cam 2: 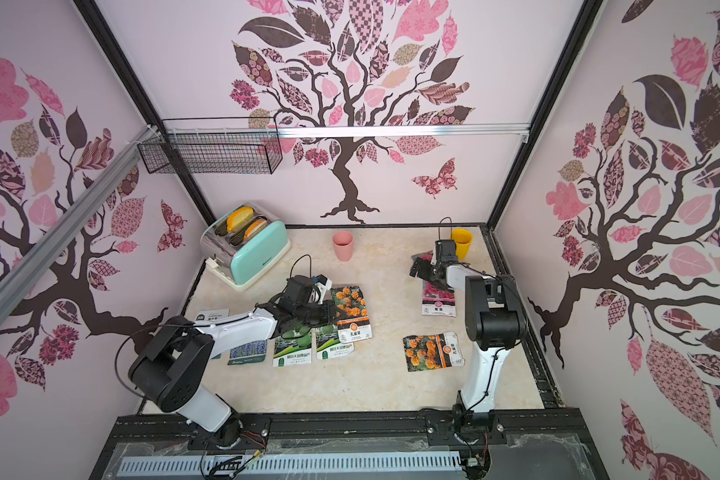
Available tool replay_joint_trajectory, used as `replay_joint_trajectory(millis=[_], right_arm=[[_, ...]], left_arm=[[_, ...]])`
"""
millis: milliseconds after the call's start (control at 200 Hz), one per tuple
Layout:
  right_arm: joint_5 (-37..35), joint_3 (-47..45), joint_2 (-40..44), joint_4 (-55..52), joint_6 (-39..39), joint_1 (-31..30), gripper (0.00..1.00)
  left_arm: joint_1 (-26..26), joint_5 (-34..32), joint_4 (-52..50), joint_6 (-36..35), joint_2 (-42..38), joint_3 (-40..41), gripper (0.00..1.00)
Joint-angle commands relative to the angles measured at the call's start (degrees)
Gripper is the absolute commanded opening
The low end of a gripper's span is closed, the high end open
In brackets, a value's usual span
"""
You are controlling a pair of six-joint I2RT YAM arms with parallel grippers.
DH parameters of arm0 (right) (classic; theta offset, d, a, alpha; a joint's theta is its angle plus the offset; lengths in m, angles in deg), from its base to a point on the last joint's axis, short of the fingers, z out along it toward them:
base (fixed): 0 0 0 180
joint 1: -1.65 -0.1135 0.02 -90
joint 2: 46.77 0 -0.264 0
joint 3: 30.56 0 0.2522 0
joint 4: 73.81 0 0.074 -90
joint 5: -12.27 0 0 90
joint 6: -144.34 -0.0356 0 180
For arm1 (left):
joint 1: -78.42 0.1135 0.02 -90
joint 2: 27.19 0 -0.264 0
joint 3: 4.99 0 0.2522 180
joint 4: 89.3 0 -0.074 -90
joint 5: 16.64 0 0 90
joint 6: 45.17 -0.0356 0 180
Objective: Arrange the seed packets in a row
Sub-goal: Move the seed packets from the center of the board.
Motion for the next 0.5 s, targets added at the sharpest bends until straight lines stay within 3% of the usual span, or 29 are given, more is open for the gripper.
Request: replay_joint_trajectory(millis=[0,325,495], right_arm=[[0.3,-1.4,5.0,-2.3,0.8,-1.5,1.00],[8.7,-11.6,21.9,-0.1,-3.2,-2.5,1.00],[8.2,-18.4,31.4,0.8,-4.7,-4.5,1.00]], left_arm=[[-2.5,-0.3,2.7,0.3,3.3,-3.2,0.00],[-5.8,-2.8,1.3,2.1,11.9,-8.0,0.00],[-6.4,-2.8,-0.7,2.2,15.3,-10.4,0.00]])
